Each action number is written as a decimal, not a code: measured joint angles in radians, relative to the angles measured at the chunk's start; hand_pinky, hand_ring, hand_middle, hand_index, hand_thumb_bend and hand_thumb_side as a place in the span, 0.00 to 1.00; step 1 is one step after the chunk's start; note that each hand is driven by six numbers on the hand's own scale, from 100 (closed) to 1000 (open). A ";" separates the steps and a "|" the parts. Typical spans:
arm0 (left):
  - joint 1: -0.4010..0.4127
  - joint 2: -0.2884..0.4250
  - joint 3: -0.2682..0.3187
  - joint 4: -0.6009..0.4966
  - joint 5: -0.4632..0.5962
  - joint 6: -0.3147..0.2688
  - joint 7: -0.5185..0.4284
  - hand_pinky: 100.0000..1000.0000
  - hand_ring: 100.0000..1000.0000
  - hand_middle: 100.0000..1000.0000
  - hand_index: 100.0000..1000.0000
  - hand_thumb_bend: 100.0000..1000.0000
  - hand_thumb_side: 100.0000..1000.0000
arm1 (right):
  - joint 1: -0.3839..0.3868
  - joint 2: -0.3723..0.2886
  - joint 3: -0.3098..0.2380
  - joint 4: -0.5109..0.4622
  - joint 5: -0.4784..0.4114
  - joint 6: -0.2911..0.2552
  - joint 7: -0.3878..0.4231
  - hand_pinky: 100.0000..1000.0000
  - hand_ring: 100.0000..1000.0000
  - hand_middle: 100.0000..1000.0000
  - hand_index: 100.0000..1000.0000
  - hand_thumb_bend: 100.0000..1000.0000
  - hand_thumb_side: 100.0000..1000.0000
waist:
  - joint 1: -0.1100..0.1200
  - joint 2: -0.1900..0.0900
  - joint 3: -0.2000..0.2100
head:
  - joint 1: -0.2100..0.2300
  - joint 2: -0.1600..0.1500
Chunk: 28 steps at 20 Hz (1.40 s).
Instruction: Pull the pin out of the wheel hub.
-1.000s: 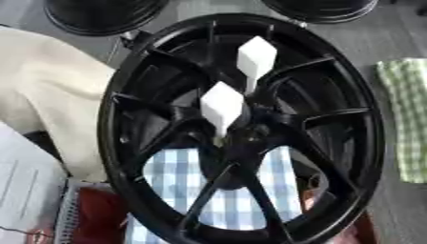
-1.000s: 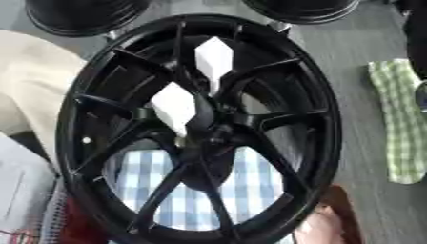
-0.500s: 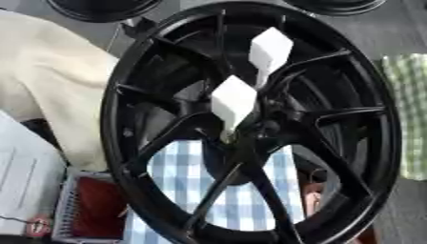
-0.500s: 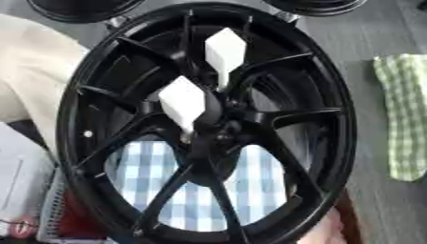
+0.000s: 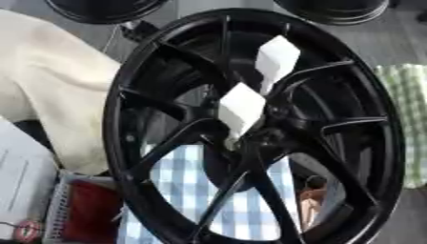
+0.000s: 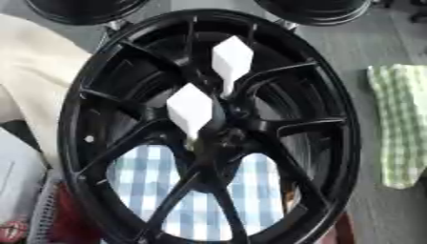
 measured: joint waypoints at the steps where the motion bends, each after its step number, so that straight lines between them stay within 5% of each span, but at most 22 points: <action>1: 0.000 0.000 0.000 0.000 0.000 0.001 -0.001 0.76 0.70 0.56 0.77 0.19 0.63 | -0.011 -0.003 0.011 0.000 0.017 -0.013 0.065 0.86 0.77 0.71 0.73 0.01 0.46 | -0.001 0.000 0.000 | -0.001 -0.001; 5: 0.000 0.000 -0.001 0.000 0.000 0.003 -0.003 0.76 0.70 0.56 0.77 0.19 0.63 | -0.058 -0.008 0.047 -0.001 0.060 -0.035 0.274 0.86 0.78 0.72 0.73 0.03 0.47 | -0.002 0.000 0.000 | -0.002 -0.004; 9: 0.000 0.000 -0.004 0.000 0.000 0.003 -0.006 0.76 0.70 0.56 0.77 0.19 0.63 | -0.110 -0.004 0.072 -0.002 0.070 -0.037 0.367 0.86 0.78 0.72 0.73 0.04 0.48 | 0.000 0.000 0.004 | -0.005 -0.004; 19: 0.000 0.000 -0.012 0.000 0.000 0.006 -0.013 0.77 0.70 0.56 0.77 0.19 0.64 | -0.246 0.063 0.177 -0.003 0.122 -0.005 0.423 0.86 0.79 0.74 0.75 0.10 0.41 | -0.003 0.003 0.022 | -0.015 -0.007; 28: 0.000 0.000 -0.013 0.000 0.000 0.009 -0.017 0.77 0.70 0.56 0.77 0.18 0.64 | -0.320 0.123 0.263 -0.005 0.201 0.049 0.419 0.86 0.80 0.77 0.79 0.26 0.33 | -0.012 0.007 0.039 | -0.018 -0.007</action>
